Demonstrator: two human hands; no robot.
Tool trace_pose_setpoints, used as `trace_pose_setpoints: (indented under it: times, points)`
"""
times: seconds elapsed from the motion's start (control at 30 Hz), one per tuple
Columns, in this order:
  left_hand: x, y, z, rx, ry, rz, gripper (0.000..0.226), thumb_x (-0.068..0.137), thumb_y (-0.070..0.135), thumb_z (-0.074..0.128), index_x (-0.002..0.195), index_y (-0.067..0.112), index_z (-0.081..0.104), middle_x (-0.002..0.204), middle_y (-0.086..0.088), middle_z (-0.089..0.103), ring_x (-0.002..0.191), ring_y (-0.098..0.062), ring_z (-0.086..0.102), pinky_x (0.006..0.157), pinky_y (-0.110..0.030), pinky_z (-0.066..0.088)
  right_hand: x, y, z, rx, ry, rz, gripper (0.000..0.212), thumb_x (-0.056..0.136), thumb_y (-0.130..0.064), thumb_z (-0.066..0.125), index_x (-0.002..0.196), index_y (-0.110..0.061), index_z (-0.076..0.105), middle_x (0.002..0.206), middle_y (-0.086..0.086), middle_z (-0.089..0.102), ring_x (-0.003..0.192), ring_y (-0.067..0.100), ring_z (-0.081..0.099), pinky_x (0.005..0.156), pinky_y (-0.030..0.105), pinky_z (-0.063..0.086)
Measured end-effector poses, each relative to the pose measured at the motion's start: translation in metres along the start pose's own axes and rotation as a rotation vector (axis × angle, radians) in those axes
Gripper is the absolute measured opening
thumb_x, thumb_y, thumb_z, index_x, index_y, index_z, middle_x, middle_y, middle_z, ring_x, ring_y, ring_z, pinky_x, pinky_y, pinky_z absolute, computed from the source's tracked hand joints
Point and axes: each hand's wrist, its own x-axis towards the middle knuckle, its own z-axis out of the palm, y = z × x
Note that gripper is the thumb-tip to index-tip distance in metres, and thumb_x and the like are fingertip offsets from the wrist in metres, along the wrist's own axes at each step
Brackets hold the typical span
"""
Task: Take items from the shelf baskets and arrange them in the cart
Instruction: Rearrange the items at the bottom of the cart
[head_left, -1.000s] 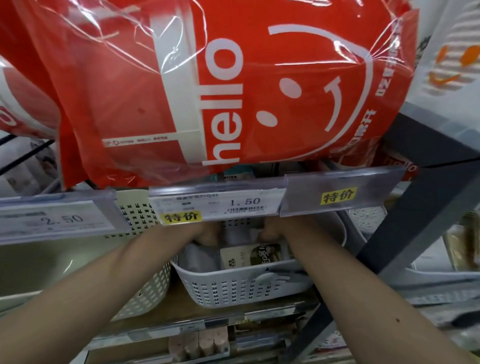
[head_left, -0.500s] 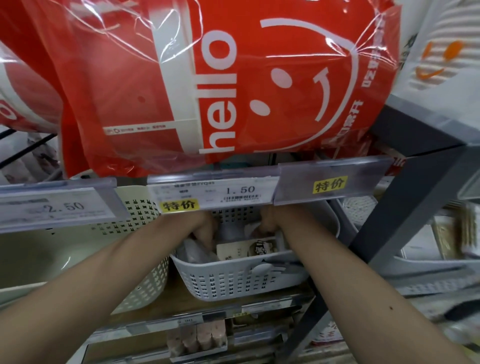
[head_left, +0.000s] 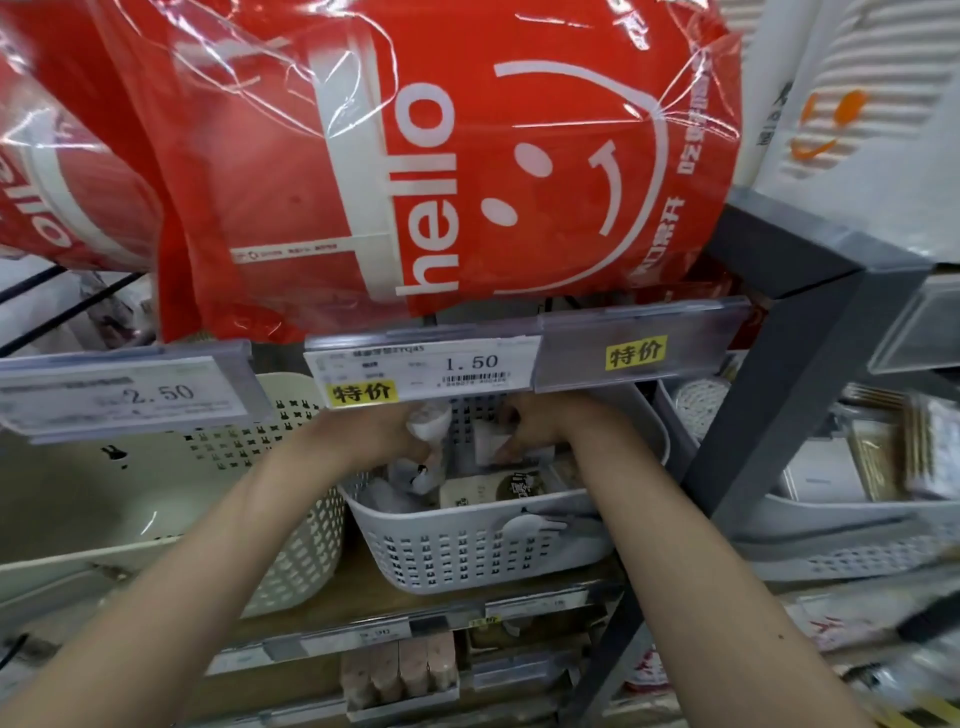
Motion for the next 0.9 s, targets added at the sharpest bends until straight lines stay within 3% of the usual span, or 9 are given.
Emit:
trace_pose_setpoints:
  times: [0.1,0.2,0.27,0.33,0.47,0.53,0.6,0.67,0.9]
  points:
    - [-0.020,0.009,0.013,-0.061,0.292,0.001,0.074,0.073,0.030,0.078,0.137,0.028,0.041,0.134,0.004,0.050,0.122,-0.017,0.047,0.085,-0.021,0.031,-0.002,-0.002,-0.001,0.104,0.032,-0.062,0.068,0.076,-0.033,0.080,0.134,-0.015,0.048,0.136,0.006,0.053,0.119,0.025,0.051,0.097,0.034,0.044]
    - [-0.030,0.014,0.027,-0.112,0.528,-0.013,0.061,0.072,0.028,0.077,0.126,0.024,0.049,0.123,-0.003,0.060,0.112,-0.024,0.056,0.083,-0.029,0.045,-0.005,-0.003,-0.001,0.201,0.080,-0.095,0.061,0.072,-0.034,0.082,0.122,-0.022,0.051,0.129,0.002,0.055,0.110,0.020,0.052,0.093,0.034,0.045]
    - [-0.032,0.013,0.029,-0.175,0.627,-0.027,0.050,0.074,0.029,0.075,0.119,0.024,0.055,0.116,-0.002,0.065,0.107,-0.025,0.059,0.081,-0.034,0.049,-0.006,-0.004,-0.001,0.246,0.100,-0.104,0.068,0.073,-0.037,0.079,0.131,-0.025,0.047,0.134,-0.002,0.052,0.117,0.019,0.049,0.099,0.035,0.042]
    - [-0.033,0.013,0.028,-0.237,0.646,-0.049,0.042,0.073,0.028,0.075,0.112,0.024,0.059,0.111,-0.001,0.067,0.103,-0.025,0.061,0.079,-0.035,0.050,-0.007,-0.007,-0.002,0.279,0.127,-0.117,0.061,0.075,-0.035,0.075,0.130,-0.027,0.048,0.134,-0.002,0.052,0.118,0.018,0.049,0.100,0.034,0.041]
    - [-0.029,0.010,0.029,-0.259,0.633,-0.094,0.048,0.073,0.030,0.076,0.117,0.023,0.058,0.116,-0.002,0.065,0.107,-0.025,0.059,0.083,-0.037,0.049,-0.024,-0.012,-0.002,0.522,0.157,-0.112,0.030,0.079,-0.026,0.072,0.106,-0.029,0.059,0.119,-0.001,0.063,0.105,0.014,0.058,0.098,0.039,0.047]
    - [-0.027,0.008,0.029,-0.257,0.634,-0.099,0.052,0.072,0.032,0.077,0.120,0.024,0.057,0.118,-0.001,0.064,0.109,-0.024,0.057,0.084,-0.036,0.049,-0.042,-0.012,0.002,0.579,0.232,-0.176,0.021,0.080,-0.020,0.071,0.093,-0.034,0.063,0.102,-0.012,0.067,0.092,-0.001,0.060,0.084,0.025,0.051]
    - [-0.026,0.006,0.030,-0.277,0.624,-0.102,0.055,0.072,0.033,0.078,0.122,0.024,0.056,0.119,0.000,0.063,0.110,-0.024,0.056,0.086,-0.035,0.048,-0.062,-0.014,0.008,0.562,0.338,-0.252,0.035,0.077,-0.011,0.071,0.079,-0.043,0.057,0.085,-0.029,0.058,0.075,-0.017,0.053,0.066,0.007,0.041]
    - [-0.028,0.006,0.030,-0.304,0.613,-0.095,0.055,0.071,0.032,0.078,0.122,0.026,0.056,0.120,0.003,0.064,0.111,-0.022,0.057,0.088,-0.036,0.048,-0.080,-0.018,0.015,0.497,0.431,-0.308,0.041,0.073,-0.007,0.069,0.076,-0.043,0.052,0.078,-0.032,0.053,0.070,-0.024,0.048,0.058,0.002,0.038]
    - [-0.064,0.027,0.025,-0.490,0.800,-0.033,0.040,0.072,0.028,0.080,0.108,0.028,0.062,0.105,0.012,0.066,0.099,-0.003,0.060,0.085,-0.031,0.052,-0.118,-0.012,0.024,0.508,0.520,-0.478,0.061,0.074,-0.007,0.065,0.097,-0.059,0.043,0.106,-0.025,0.053,0.096,-0.017,0.047,0.072,0.002,0.040]
